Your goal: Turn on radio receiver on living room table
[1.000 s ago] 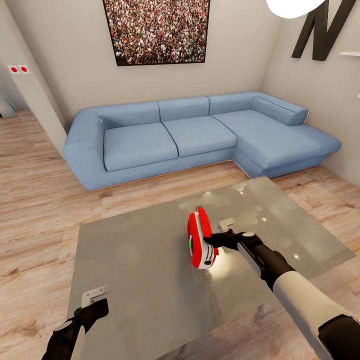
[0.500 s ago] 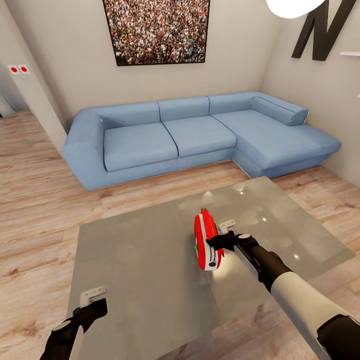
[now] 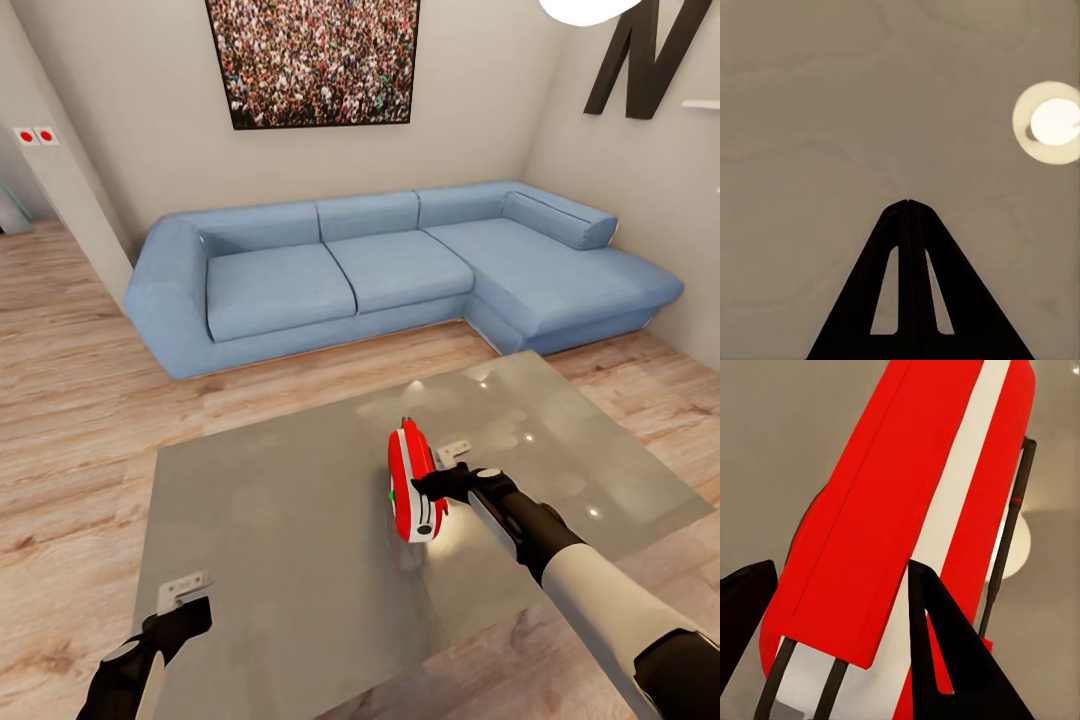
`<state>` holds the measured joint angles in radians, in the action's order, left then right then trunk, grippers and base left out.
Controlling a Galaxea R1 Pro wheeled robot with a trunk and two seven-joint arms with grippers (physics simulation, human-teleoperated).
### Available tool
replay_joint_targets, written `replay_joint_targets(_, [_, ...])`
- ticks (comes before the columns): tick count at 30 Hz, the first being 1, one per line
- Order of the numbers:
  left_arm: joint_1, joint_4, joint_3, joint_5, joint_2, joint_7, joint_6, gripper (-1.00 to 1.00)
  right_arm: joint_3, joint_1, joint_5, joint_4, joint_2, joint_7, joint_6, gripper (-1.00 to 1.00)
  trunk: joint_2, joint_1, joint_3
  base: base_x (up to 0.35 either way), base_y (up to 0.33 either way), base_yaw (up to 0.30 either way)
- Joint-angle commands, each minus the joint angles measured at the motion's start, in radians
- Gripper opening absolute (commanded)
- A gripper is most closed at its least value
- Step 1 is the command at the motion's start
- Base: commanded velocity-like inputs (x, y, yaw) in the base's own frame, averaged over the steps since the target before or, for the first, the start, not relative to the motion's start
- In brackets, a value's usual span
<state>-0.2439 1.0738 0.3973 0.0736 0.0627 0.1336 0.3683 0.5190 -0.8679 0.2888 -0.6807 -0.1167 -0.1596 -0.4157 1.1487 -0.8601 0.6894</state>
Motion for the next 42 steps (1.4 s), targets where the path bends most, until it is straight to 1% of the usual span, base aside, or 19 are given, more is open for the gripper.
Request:
replay_joint_targets(1, [0.0, 0.0, -0.001, 0.0, 0.0, 0.0, 0.0, -1.0, -0.001, 0.0, 0.001, -0.001, 0.0, 0.0, 0.0, -1.0, 0.007, -0.004, 0.003, 0.0, 0.0, 0.0])
replay_joint_targets(12, [0.0, 0.0, -0.002, -0.003, -0.002, 0.006, 0.005, -1.0, -0.001, 0.0, 0.001, 0.002, 0.0, -0.001, 0.001, -1.0, 0.007, -0.004, 0.003, 0.0, 0.0, 0.0])
replay_joint_targets(29, [0.0, -0.002, -0.002, -0.002, 0.0, 0.001, 0.002, -1.0, -0.001, 0.0, 0.006, 0.003, 0.0, -0.002, 0.003, -1.0, 0.126, -0.069, 0.056, 0.0, 0.0, 0.0])
replay_joint_targets(42, [0.0, -0.002, -0.005, -0.001, 0.002, 0.003, 0.003, -1.0, -0.001, 0.0, 0.006, 0.003, 0.0, -0.002, 0.002, -1.0, 0.126, -0.069, 0.056, 0.0, 0.0, 0.0])
